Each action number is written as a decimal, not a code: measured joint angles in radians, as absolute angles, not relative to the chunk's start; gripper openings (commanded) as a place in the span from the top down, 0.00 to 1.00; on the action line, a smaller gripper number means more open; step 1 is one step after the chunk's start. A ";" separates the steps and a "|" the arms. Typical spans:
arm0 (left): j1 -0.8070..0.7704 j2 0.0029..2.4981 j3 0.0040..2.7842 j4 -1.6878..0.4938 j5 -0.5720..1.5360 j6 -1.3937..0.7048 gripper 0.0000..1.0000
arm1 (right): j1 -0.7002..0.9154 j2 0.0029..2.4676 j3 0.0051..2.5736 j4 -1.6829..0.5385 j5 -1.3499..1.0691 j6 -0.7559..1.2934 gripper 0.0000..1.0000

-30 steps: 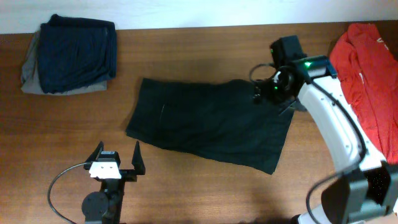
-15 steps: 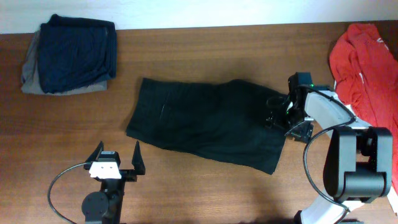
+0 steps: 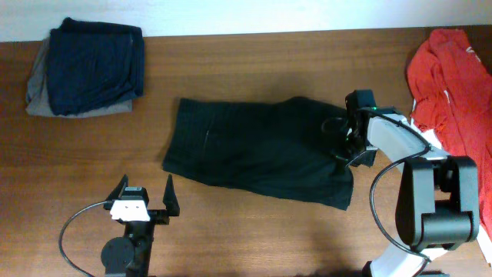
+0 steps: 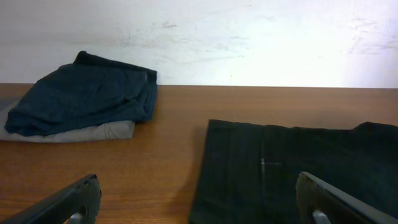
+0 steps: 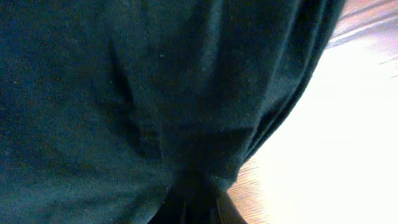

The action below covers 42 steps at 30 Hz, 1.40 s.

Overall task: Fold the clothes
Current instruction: 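Release the trousers and lift the right gripper to the back right, then grasp the left end of the trousers with the left gripper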

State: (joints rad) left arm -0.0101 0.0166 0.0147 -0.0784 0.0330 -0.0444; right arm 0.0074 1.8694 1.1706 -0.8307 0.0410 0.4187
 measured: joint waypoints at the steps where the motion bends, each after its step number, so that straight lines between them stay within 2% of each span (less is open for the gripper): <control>1: -0.010 0.017 0.015 -0.078 0.033 -0.044 0.01 | 0.007 1.872 1.209 -0.857 0.082 0.419 0.77; 2: -0.010 0.017 0.015 -0.078 0.033 -0.044 0.01 | 0.007 1.873 1.279 -0.891 0.138 0.425 0.18; 3: -0.010 0.017 0.015 -0.078 0.033 -0.044 0.01 | 0.007 1.875 1.320 -0.913 0.167 0.418 0.02; 6: -0.010 0.017 0.015 -0.078 0.033 -0.044 0.01 | 0.007 1.875 1.517 -1.055 0.221 0.404 0.02; 8: -0.010 0.017 0.015 -0.078 0.033 -0.044 0.01 | 0.007 1.884 1.604 -1.153 0.154 0.398 0.02; 12: -0.010 0.017 0.015 -0.078 0.033 -0.044 0.01 | 0.011 1.884 1.690 -1.126 -0.102 0.328 0.02; 14: -0.010 0.017 0.015 -0.078 0.033 -0.044 0.01 | 0.017 1.884 1.690 -1.099 -0.128 0.310 0.02; 23: -0.010 0.017 0.014 -0.066 0.036 -0.045 0.01 | -0.069 1.884 1.690 -1.069 0.036 0.288 0.02; 26: -0.010 0.017 0.014 -0.020 0.125 -0.045 0.01 | -0.069 1.884 1.690 -1.069 0.038 0.287 0.02; 29: -0.011 0.017 0.009 0.058 0.401 -0.054 0.01 | -0.069 1.884 1.690 -1.069 0.038 0.287 0.02; 31: -0.011 0.017 0.019 0.131 0.469 -0.089 0.01 | -0.069 1.884 1.690 -1.069 0.038 0.287 0.02; 34: -0.011 0.033 0.105 0.097 0.460 -0.120 0.01 | -0.069 1.884 1.690 -1.068 0.038 0.287 0.02; 37: -0.011 0.177 0.279 0.004 0.402 -0.115 0.01 | -0.069 1.884 1.690 -1.068 0.041 0.287 0.02; 40: -0.011 0.476 0.550 -0.254 0.336 -0.099 0.01 | -0.069 1.884 1.690 -1.070 0.044 0.287 0.02; 42: -0.011 0.768 0.809 -0.436 0.304 -0.084 0.01 | -0.069 1.884 1.691 -1.070 0.045 0.286 0.02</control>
State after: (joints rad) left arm -0.0113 0.7677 0.8085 -0.4358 0.3038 -0.0845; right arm -0.0689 1.8835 1.6905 -1.0702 0.0448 0.2863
